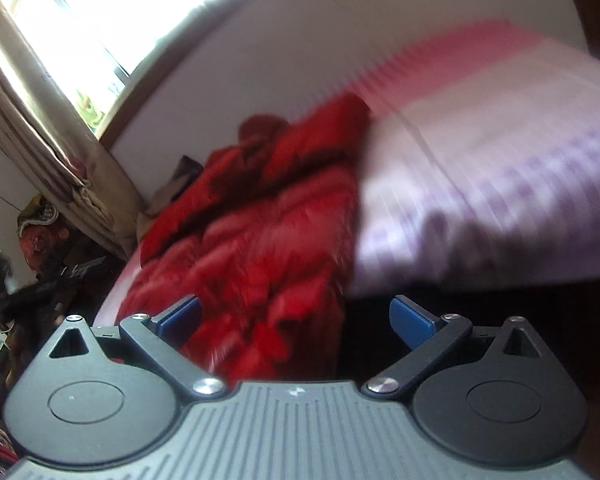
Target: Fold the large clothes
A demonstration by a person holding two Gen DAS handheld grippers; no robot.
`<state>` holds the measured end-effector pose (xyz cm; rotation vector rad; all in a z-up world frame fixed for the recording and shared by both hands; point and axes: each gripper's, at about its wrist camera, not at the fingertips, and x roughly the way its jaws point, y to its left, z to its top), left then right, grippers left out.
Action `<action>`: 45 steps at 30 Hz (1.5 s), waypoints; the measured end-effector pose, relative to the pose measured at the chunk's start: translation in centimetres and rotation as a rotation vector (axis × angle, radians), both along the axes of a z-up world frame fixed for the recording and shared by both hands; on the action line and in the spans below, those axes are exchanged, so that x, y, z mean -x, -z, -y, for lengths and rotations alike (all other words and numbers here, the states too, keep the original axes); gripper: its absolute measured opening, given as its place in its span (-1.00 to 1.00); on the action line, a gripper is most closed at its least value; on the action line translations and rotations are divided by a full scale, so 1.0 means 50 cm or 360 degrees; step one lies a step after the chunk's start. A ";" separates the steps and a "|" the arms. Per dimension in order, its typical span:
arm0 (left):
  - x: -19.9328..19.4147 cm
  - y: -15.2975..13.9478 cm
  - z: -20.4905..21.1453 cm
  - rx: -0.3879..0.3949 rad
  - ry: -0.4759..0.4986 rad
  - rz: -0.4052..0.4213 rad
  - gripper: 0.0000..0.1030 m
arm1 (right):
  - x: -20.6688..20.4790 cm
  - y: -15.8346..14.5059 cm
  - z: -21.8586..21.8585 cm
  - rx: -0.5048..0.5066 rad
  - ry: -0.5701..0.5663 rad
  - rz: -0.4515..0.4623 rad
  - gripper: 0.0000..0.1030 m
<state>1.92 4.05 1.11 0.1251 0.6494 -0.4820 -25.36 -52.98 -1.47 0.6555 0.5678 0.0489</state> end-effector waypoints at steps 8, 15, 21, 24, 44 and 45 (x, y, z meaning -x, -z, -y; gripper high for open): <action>0.069 0.105 -0.184 -0.0001 -0.0214 -0.0160 1.00 | 0.010 0.055 -0.056 -0.0040 -0.0093 -0.0064 0.97; 0.074 0.205 -0.229 0.0177 -0.0127 -0.0291 1.00 | -0.022 0.086 -0.103 0.0097 -0.0208 -0.0059 0.34; 0.036 0.249 -0.241 0.0480 -0.0105 -0.0439 0.99 | -0.028 0.080 -0.113 0.0074 -0.0228 0.0004 -0.49; 0.021 0.258 -0.232 0.0601 -0.0013 -0.0523 0.38 | -0.029 0.083 -0.107 0.0029 -0.0218 0.0006 -0.51; 0.044 -0.016 -0.192 0.0802 -0.0167 -0.0049 -0.66 | -0.026 -0.045 -0.033 -0.0510 -0.0179 0.0482 -0.73; 0.033 -0.028 -0.187 0.0831 -0.0190 -0.0034 -0.66 | -0.035 -0.057 -0.026 -0.0522 -0.0173 0.0510 -0.73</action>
